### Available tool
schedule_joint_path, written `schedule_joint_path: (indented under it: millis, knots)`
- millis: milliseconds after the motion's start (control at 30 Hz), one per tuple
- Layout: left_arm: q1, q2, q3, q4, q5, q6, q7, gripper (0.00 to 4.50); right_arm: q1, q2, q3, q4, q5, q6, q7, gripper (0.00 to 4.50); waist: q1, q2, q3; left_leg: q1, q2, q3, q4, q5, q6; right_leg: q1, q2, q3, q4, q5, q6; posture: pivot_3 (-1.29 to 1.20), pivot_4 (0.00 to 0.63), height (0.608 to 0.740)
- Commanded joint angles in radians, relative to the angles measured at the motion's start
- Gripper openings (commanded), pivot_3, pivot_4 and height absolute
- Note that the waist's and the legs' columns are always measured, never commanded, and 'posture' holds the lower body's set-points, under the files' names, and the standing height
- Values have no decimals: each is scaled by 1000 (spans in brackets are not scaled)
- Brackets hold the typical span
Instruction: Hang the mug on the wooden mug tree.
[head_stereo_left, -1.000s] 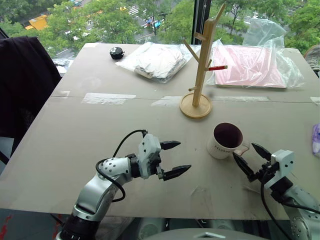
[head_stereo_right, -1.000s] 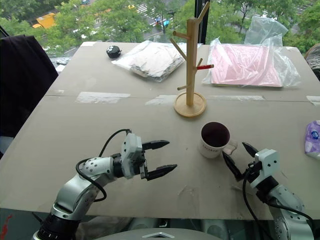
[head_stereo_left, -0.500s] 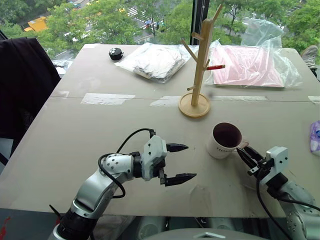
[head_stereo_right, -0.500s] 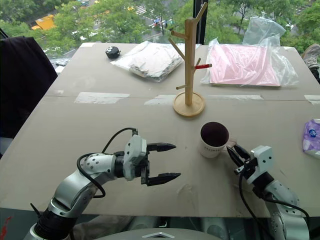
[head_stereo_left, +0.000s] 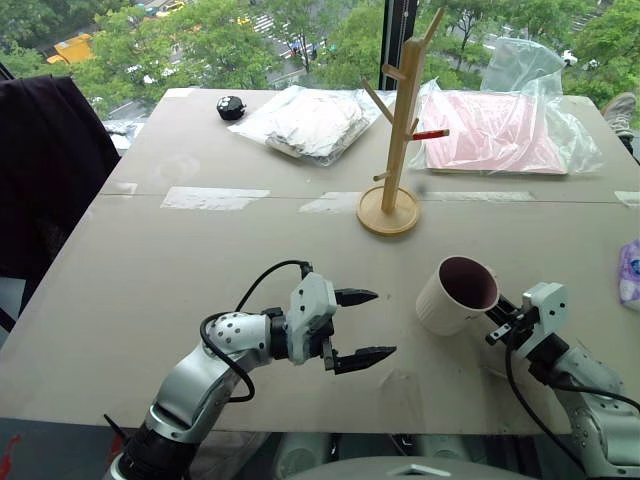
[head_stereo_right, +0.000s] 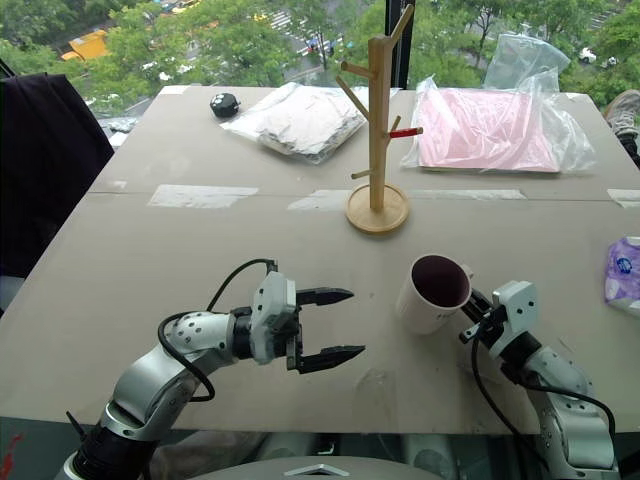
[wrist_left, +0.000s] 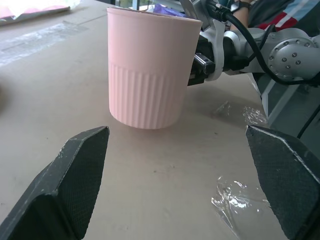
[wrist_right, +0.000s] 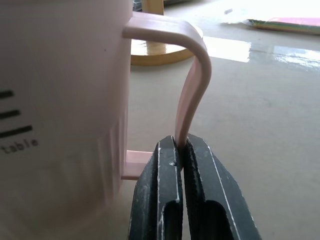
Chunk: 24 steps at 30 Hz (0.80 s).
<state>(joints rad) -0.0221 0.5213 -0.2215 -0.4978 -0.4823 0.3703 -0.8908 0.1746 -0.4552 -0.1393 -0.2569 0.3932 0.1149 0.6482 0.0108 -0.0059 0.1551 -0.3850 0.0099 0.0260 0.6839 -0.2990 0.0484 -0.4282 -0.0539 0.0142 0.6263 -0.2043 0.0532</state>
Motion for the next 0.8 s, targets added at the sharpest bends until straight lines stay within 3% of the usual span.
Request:
schedule_joint_path:
  millis: [33, 200, 367, 633, 800]
  knots:
    - [-14, -77, 40, -12, -28, -49, 56, 4500, -129, -95, -58, -7, 23, -10, 67, 24, 0, -1, 1, 0, 0, 1, 1, 0, 0, 0, 0, 1, 0, 0, 0, 0, 150, 740]
    - [-90, -191, 76, 41, -16, -81, 148, 4500, -382, -215, -40, 163, 0, -62, 208, 24, 3, -3, 2, 5, -3, -3, 1, 0, 0, 8, 2, -2, 0, 0, 0, 0, 150, 740]
    - [-141, -330, 89, 41, 48, -138, 323, 4500, -742, -289, 45, 515, -105, -204, 378, 24, -3, -3, 2, 5, -3, -3, 2, 0, 0, 8, 2, -1, -1, 1, -1, 0, 150, 740]
    - [-170, -413, 39, 12, 158, -140, 475, 4500, -1172, -276, 174, 1009, -264, -466, 550, 24, -5, -2, 3, 5, -3, -4, 0, 0, 0, 8, 1, -2, -2, 3, 3, 0, 150, 740]
    - [-194, -423, 39, 21, 196, -154, 511, 4500, -1326, -245, 210, 1199, -325, -574, 592, 24, -5, -1, 4, 4, -1, -3, -1, 3, -4, 8, -1, -2, -3, 3, 3, 0, 150, 740]
